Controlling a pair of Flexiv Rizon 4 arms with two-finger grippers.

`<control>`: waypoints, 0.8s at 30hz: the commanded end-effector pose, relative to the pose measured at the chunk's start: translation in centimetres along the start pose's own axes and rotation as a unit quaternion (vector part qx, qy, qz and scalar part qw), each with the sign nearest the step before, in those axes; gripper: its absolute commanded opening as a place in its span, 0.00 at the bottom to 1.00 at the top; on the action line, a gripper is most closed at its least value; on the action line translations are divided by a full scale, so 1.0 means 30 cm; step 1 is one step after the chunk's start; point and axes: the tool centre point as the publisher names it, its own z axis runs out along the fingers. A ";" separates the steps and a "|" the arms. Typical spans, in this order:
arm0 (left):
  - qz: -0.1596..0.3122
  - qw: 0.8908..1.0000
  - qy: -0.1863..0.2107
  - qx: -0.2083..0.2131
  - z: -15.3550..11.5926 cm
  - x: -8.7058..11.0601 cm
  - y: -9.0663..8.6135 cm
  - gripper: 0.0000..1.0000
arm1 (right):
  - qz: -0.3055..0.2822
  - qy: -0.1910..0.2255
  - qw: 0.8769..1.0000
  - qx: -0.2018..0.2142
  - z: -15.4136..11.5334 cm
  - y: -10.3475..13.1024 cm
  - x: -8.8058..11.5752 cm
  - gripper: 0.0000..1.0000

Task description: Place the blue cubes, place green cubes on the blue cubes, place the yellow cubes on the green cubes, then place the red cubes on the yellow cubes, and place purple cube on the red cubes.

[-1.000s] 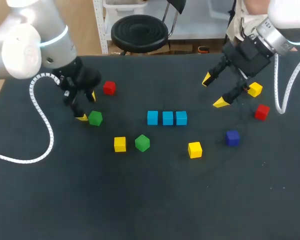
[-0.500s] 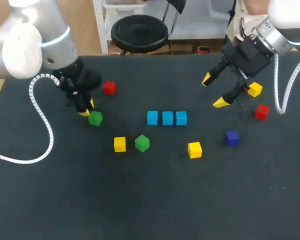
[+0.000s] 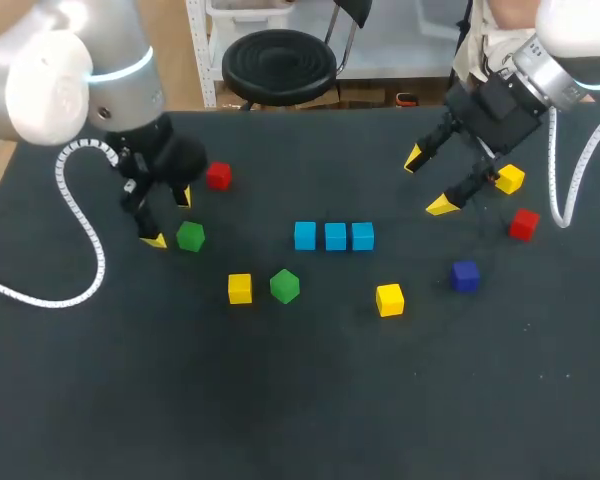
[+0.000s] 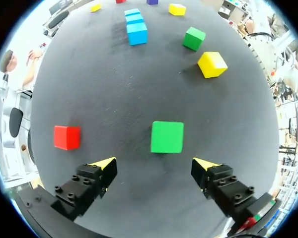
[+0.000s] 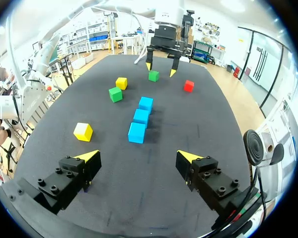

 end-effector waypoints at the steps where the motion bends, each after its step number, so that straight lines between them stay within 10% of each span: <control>1: -0.001 1.000 0.002 0.001 0.012 -0.010 -0.017 1.00 | 0.000 -0.001 1.000 0.000 0.000 0.000 0.000 1.00; 19: -0.005 1.000 0.006 0.002 0.035 -0.037 0.023 1.00 | 0.000 -0.001 1.000 0.000 0.000 0.000 0.000 1.00; 21: -0.007 1.000 0.006 0.002 0.035 -0.032 0.021 0.76 | 0.000 -0.001 1.000 0.000 0.000 0.000 0.000 1.00; 22: -0.008 1.000 0.006 0.003 0.035 -0.031 0.019 0.48 | 0.000 -0.001 1.000 0.000 0.000 0.000 0.000 1.00; 24: -0.008 1.000 0.006 0.003 0.038 -0.031 0.014 0.39 | 0.000 -0.001 1.000 0.000 0.000 0.000 0.000 1.00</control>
